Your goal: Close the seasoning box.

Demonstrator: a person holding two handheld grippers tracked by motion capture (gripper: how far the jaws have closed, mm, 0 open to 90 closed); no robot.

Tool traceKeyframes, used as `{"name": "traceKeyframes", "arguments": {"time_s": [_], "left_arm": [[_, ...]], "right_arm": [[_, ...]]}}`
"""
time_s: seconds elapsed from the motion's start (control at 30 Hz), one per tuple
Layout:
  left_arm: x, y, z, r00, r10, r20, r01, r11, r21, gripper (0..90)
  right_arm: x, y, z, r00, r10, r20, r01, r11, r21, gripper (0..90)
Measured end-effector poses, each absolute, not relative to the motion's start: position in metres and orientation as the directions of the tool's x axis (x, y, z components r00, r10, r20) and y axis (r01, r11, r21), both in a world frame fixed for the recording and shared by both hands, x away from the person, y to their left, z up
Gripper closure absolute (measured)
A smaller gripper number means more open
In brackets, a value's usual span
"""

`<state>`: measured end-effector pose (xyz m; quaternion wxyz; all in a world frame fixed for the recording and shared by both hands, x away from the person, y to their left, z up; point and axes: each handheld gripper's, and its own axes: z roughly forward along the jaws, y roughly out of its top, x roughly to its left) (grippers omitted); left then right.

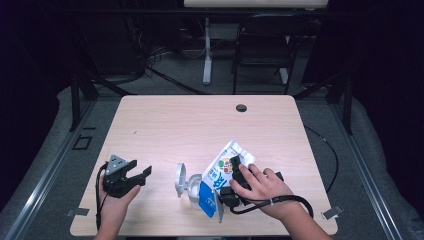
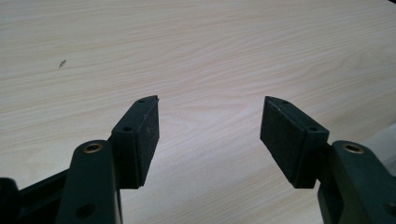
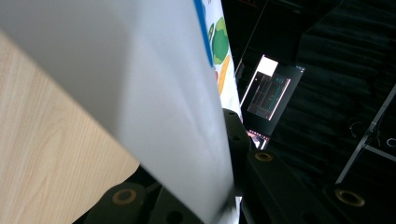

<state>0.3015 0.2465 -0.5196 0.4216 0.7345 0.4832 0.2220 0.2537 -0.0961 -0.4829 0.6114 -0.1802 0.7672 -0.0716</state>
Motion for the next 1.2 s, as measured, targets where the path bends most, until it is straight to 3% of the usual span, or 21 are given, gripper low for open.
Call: {"name": "traceKeyframes", "arguments": {"time_s": [0.47,1.2], "left_arm": [[0.302,0.245,-0.521,0.433,0.898,-0.083,0.527,-0.178,0.831,37.7],[0.302,0.245,-0.523,0.434,0.898,-0.077,0.532,-0.186,0.826,37.8]], "right_arm": [[0.253,-0.103,-0.483,-0.216,-0.315,-0.924,-0.167,0.944,-0.283,88.4],[0.251,-0.114,-0.497,-0.364,-0.091,-0.927,-0.145,0.989,-0.040,89.4]]}}
